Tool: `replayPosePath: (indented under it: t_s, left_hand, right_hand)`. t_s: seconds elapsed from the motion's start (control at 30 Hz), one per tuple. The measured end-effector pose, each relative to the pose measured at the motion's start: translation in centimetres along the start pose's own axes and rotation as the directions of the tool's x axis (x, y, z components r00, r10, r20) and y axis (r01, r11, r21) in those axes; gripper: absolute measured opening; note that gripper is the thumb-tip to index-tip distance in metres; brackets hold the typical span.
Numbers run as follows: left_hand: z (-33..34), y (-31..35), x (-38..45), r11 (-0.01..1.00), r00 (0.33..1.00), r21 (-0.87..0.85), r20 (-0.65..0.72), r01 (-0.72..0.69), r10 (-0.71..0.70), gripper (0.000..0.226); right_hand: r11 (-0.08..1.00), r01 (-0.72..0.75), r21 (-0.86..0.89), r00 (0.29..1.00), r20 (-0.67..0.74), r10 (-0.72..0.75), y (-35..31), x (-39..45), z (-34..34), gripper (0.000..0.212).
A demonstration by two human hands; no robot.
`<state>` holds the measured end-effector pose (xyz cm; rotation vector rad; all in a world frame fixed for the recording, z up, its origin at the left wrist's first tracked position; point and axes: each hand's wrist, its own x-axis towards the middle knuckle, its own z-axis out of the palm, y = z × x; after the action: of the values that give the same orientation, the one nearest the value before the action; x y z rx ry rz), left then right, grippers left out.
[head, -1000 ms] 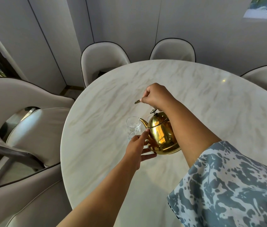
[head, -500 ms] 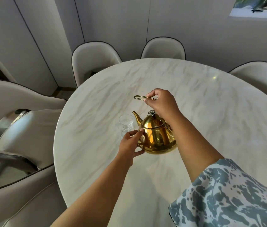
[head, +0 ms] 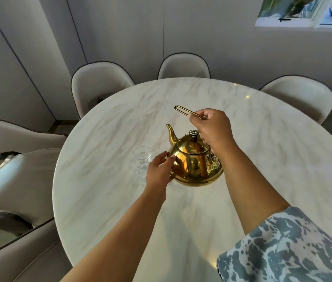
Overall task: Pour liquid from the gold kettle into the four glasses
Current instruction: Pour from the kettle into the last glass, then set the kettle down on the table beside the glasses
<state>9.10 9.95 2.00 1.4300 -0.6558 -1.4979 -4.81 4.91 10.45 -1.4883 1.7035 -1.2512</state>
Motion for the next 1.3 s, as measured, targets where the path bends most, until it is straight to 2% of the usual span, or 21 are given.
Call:
replayPosePath:
  t_s: [0.17, 0.47, 0.7, 0.93, 1.3]
  left_hand:
    - [3.2, -0.8, 0.6, 0.998, 0.998, 0.027, 0.031, -0.048, 0.047, 0.038]
    - [9.0, -3.7, 3.0, 0.979, 0.995, 0.196, 0.086, -0.058, 0.042, 0.051]
    - [12.3, -5.8, 6.6, 0.937, 0.996, 0.341, 0.065, -0.075, 0.057, 0.06]
    - [13.2, -8.1, 10.1, 0.866, 0.988, 0.477, 0.047, -0.149, 0.144, 0.06]
    - [13.3, -10.1, 12.3, 0.857, 0.991, 0.499, 0.031, -0.129, 0.131, 0.061]
  right_hand:
    - [0.999, -0.042, 0.028, 0.994, -0.095, 0.045, 1.2, 0.3, -3.1, 0.03]
    - [0.988, -0.14, 0.067, 0.974, -0.172, 0.15, 6.5, 2.3, -5.8, 0.024]
    - [0.972, -0.209, 0.105, 0.959, -0.172, 0.225, 11.2, 5.2, -5.1, 0.023]
    - [0.967, -0.231, 0.106, 0.958, -0.149, 0.245, 15.2, 6.8, -3.4, 0.02]
    - [0.968, -0.226, 0.114, 0.962, -0.129, 0.24, 18.1, 7.3, -2.5, 0.019]
